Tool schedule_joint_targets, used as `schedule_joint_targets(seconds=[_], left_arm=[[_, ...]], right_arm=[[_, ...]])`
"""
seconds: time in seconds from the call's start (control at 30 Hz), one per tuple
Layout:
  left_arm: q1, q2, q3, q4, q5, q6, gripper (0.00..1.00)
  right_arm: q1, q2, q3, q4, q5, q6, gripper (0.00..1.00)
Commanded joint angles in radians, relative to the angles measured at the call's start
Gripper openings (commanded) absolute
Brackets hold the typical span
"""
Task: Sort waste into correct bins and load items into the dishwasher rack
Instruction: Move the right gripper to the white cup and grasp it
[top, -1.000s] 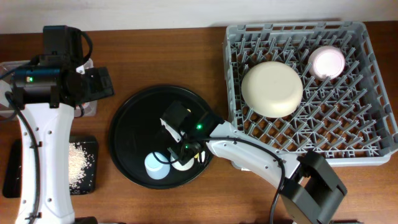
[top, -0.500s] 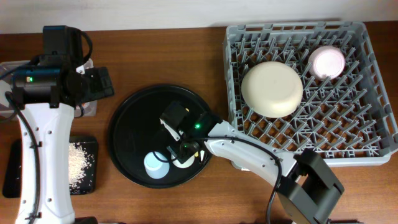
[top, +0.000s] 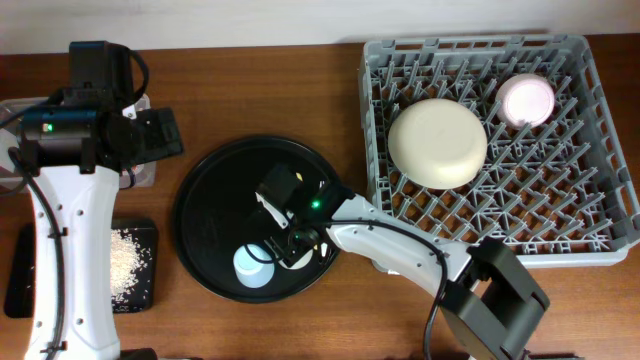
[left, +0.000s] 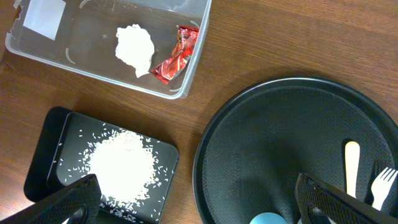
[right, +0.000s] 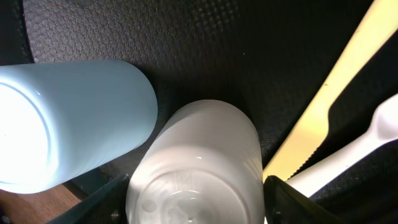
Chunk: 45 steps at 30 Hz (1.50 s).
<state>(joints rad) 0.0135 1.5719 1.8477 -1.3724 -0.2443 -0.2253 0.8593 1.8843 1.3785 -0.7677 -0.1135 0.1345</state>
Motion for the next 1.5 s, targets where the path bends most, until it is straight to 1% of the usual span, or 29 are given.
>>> schedule_joint_targets(seconds=[0.0, 0.13, 0.43, 0.53, 0.6, 0.67, 0.97, 1.07, 1.2, 1.27, 1.33, 1.37, 1.4, 1.47], left_arm=[[0.002, -0.002, 0.008, 0.002, -0.011, -0.006, 0.99], [0.002, -0.002, 0.008, 0.002, -0.011, -0.006, 0.99], [0.002, -0.002, 0.008, 0.002, -0.011, -0.006, 0.99], [0.002, -0.002, 0.008, 0.002, -0.011, -0.006, 0.99], [0.002, -0.002, 0.008, 0.002, -0.011, -0.006, 0.99], [0.002, -0.002, 0.008, 0.002, -0.011, -0.006, 0.99], [0.003, -0.002, 0.008, 0.002, -0.011, -0.006, 0.99], [0.002, -0.002, 0.008, 0.002, -0.011, -0.006, 0.99], [0.002, -0.002, 0.008, 0.002, -0.011, -0.006, 1.00], [0.002, -0.002, 0.008, 0.002, -0.010, -0.006, 0.99], [0.002, -0.002, 0.008, 0.002, -0.011, -0.006, 1.00], [0.003, -0.002, 0.008, 0.002, -0.011, -0.006, 0.99], [0.003, -0.002, 0.008, 0.002, -0.011, -0.006, 0.99], [0.002, -0.002, 0.008, 0.002, -0.010, -0.006, 0.99]], right_arm=[[0.005, 0.043, -0.034, -0.002, 0.017, 0.005, 0.71], [0.004, 0.043, -0.046, 0.000, 0.018, 0.005, 0.76], [0.004, 0.043, -0.055, 0.042, 0.017, 0.005, 0.74], [0.005, 0.043, -0.055, 0.042, 0.017, 0.005, 0.78], [0.004, 0.043, -0.055, 0.042, 0.017, 0.005, 0.85], [0.004, 0.043, -0.055, 0.043, 0.017, 0.005, 0.89], [0.003, 0.043, -0.053, 0.092, 0.017, 0.005, 0.88], [0.003, 0.043, -0.053, 0.076, 0.017, 0.005, 0.86], [0.003, 0.043, -0.053, 0.073, 0.017, 0.005, 0.77], [0.003, 0.043, -0.053, 0.074, 0.017, 0.005, 0.68], [0.003, 0.043, -0.053, 0.074, 0.017, 0.005, 0.63], [0.003, 0.043, -0.053, 0.074, 0.017, 0.005, 0.58], [0.003, 0.042, -0.053, 0.074, 0.017, 0.005, 0.56], [0.003, 0.039, -0.051, 0.072, 0.017, 0.005, 0.56]])
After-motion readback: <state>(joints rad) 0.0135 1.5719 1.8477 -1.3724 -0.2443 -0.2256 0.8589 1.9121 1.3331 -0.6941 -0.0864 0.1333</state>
